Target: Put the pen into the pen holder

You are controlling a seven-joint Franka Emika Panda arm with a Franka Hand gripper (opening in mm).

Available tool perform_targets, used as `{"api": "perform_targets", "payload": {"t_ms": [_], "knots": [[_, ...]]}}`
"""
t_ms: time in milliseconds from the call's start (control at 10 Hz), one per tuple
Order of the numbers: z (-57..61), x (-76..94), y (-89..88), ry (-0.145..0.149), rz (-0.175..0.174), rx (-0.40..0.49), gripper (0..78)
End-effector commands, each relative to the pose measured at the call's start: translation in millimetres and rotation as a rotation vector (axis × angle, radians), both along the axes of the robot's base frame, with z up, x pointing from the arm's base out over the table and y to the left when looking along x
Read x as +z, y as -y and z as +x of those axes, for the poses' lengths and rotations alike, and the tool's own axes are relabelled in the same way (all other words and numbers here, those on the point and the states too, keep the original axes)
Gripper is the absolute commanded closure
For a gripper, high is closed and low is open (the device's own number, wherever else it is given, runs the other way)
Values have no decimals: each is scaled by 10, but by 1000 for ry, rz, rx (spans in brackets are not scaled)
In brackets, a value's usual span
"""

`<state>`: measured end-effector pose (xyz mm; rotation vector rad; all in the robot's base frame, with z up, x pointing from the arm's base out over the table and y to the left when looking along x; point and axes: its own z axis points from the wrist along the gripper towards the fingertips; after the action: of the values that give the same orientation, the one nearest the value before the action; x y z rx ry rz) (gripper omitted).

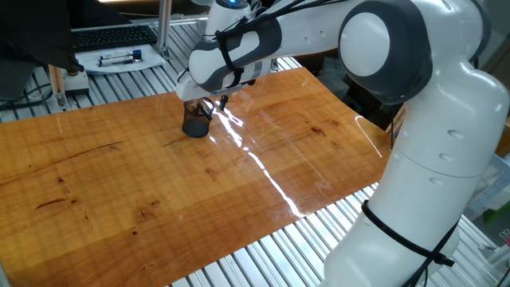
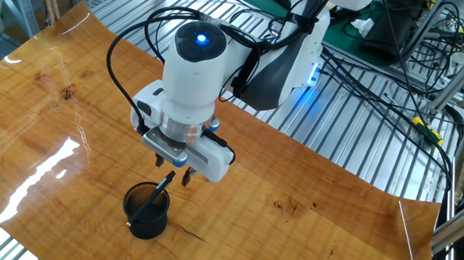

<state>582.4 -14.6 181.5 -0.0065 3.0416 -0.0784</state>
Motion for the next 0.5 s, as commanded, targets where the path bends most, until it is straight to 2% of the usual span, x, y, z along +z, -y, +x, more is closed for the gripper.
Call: {"api": "perform_targets", "payload": {"t_ms": [100, 300, 400, 500], "knots": [[10, 16, 1, 4, 0, 0, 1], [10, 16, 1, 4, 0, 0, 1], [15, -70, -16, 7, 7, -3, 1], [15, -70, -16, 7, 8, -2, 1]]}}
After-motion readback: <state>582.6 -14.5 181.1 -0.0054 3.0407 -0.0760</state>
